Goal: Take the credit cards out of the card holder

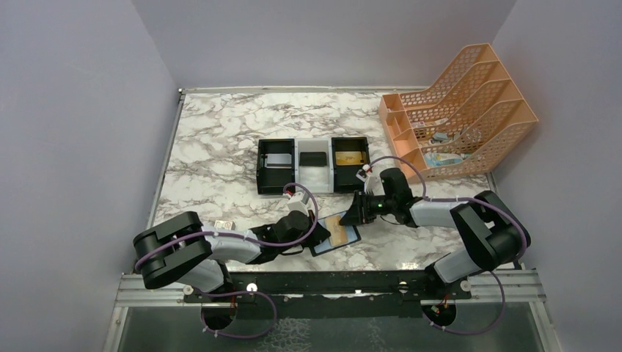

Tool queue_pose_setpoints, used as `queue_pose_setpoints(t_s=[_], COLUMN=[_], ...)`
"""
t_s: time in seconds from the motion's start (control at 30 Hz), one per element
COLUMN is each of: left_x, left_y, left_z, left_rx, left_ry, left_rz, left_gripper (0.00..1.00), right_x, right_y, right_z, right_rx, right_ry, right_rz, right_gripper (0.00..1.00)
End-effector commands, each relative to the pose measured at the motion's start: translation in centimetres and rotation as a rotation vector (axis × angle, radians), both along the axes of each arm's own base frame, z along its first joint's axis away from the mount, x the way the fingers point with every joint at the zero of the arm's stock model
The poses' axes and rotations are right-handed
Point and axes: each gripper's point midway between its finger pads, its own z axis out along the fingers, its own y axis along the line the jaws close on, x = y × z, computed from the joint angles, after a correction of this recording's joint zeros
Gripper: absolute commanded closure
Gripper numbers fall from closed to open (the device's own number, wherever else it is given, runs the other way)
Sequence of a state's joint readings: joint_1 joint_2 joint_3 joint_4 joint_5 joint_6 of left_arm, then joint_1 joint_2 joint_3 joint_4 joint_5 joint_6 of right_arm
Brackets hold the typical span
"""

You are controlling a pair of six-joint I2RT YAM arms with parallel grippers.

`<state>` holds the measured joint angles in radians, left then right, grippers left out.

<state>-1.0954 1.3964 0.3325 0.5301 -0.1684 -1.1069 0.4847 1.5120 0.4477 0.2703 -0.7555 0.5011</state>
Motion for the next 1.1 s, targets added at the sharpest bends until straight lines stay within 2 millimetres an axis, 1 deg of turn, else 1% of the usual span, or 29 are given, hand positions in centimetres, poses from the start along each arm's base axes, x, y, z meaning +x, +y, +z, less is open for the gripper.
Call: queue_pose_setpoints(t_s=[0.0,0.13,0.3,0.33,0.4,0.47,0.5,0.67,0.73,1.07], left_x=[0.5,0.5,0.4,0.4,0.4,0.4,0.4,0.4,0.4,0.5], left_y=[0.0,0.5,0.8,0.8,0.9,0.9,1.0,1.3,1.5,1.8], left_z=[0.9,0.9,0.8,0.7,0.7,0.7,0.7,0.7,0.6,0.5], left_rx=[-0.006,-0.005,-0.002,0.000,0.000,-0.001,0.001,0.002,0.004,0.011], left_ry=[-0.044,-0.053,-0.053,-0.052,-0.052,-0.052,-0.051,-0.055,-0.056,-0.057], left_rz=[0.006,0.019,0.019,0.019,0.020,0.023,0.025,0.032,0.037,0.047], left_gripper=[1.00,1.00,1.00,1.00,1.00,1.00,1.00,1.00,1.00,1.00], right_x=[-0.3,-0.2,-0.3,-0.4,-0.5,-0.5,-0.4,-0.2,0.2,1.3], right_y=[0.9,0.6,0.5,0.5,0.5,0.4,0.3,-0.1,-0.4,-1.4], right_z=[1.1,0.7,0.5,0.6,0.5,0.2,0.1,-0.7,-0.9,-1.2], right_rx=[0.068,0.046,0.044,0.048,0.047,0.037,0.032,-0.008,-0.030,-0.101], right_ry=[-0.028,-0.022,-0.020,-0.019,-0.014,-0.006,-0.006,-0.001,-0.006,-0.029], right_rz=[0.053,0.034,0.030,0.032,0.031,0.025,0.023,-0.002,-0.024,-0.098], right_gripper=[0.82,0.85,0.86,0.87,0.94,0.96,0.99,0.99,0.99,0.99])
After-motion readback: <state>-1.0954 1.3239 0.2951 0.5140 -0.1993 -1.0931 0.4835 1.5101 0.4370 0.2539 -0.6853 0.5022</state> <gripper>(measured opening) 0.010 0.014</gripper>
